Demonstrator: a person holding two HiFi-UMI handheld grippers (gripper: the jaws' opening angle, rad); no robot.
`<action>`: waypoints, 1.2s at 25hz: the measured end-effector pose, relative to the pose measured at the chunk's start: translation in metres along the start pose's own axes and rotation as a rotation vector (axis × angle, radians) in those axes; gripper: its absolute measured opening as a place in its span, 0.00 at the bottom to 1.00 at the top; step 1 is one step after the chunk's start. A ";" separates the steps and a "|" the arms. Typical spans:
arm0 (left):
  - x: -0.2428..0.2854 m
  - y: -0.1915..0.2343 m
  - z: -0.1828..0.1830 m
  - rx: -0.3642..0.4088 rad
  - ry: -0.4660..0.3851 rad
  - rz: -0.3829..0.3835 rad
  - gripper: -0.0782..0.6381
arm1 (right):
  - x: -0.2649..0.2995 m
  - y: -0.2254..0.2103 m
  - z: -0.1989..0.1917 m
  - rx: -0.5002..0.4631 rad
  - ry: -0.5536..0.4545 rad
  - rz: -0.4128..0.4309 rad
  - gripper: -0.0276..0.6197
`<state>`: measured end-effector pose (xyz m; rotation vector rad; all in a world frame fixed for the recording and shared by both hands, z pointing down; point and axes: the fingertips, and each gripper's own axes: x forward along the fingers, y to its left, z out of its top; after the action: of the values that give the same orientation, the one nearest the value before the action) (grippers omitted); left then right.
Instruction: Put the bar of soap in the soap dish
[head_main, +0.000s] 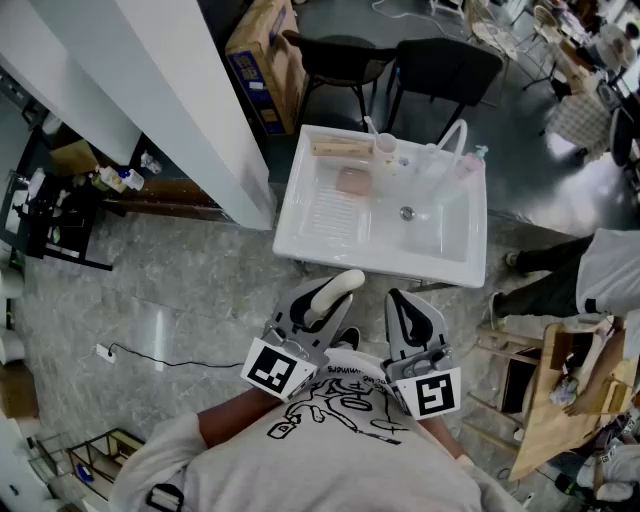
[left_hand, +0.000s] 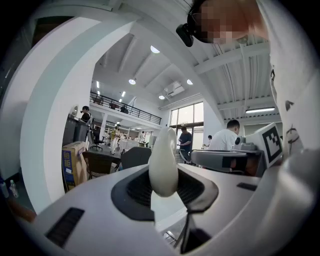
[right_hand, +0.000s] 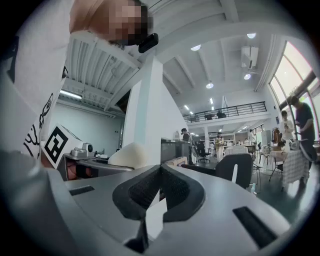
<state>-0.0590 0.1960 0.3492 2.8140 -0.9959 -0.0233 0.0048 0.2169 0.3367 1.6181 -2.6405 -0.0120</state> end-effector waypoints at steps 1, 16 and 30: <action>0.001 -0.002 0.000 0.002 0.002 -0.002 0.26 | -0.001 -0.002 0.000 0.001 0.000 0.000 0.08; 0.015 -0.031 -0.010 0.011 0.028 0.010 0.26 | -0.024 -0.015 -0.007 0.046 0.004 0.047 0.08; 0.020 -0.055 -0.015 -0.005 0.023 0.036 0.26 | -0.044 -0.025 -0.008 0.052 -0.013 0.070 0.08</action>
<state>-0.0084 0.2279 0.3562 2.7843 -1.0399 0.0110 0.0471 0.2448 0.3421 1.5449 -2.7277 0.0487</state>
